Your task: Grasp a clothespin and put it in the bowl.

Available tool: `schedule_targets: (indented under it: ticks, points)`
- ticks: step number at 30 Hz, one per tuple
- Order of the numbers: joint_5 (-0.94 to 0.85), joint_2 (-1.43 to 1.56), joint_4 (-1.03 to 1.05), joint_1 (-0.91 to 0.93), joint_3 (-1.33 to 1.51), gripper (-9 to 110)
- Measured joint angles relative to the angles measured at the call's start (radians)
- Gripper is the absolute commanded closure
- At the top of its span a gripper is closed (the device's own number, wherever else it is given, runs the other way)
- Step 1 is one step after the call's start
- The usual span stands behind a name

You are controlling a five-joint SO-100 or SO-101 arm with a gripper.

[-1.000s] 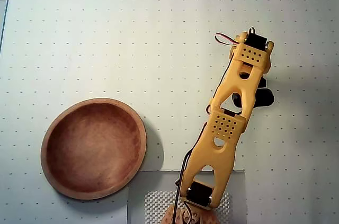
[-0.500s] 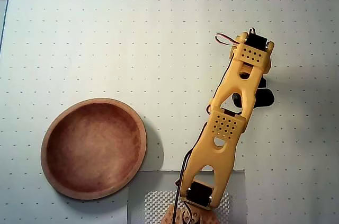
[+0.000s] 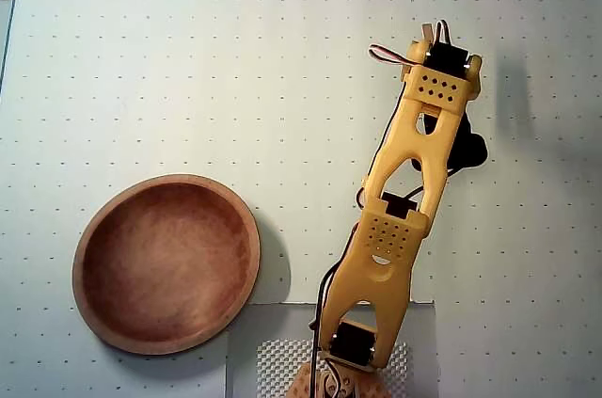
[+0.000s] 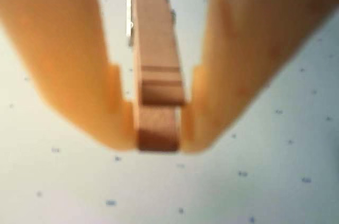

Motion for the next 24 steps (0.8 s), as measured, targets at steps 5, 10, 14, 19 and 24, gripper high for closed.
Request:
schedule_targets:
  ticks: [5,10,14,19,24]
  points:
    - [0.028,0.149,0.089,-0.048,0.035,105]
    - [0.064,0.313,0.126,-0.078,0.106,105]
    - [0.095,0.433,0.135,-0.098,0.178,105]
    - [0.140,0.589,0.140,-0.135,0.342,105]
    - [0.198,0.744,0.140,-0.173,0.526,105]
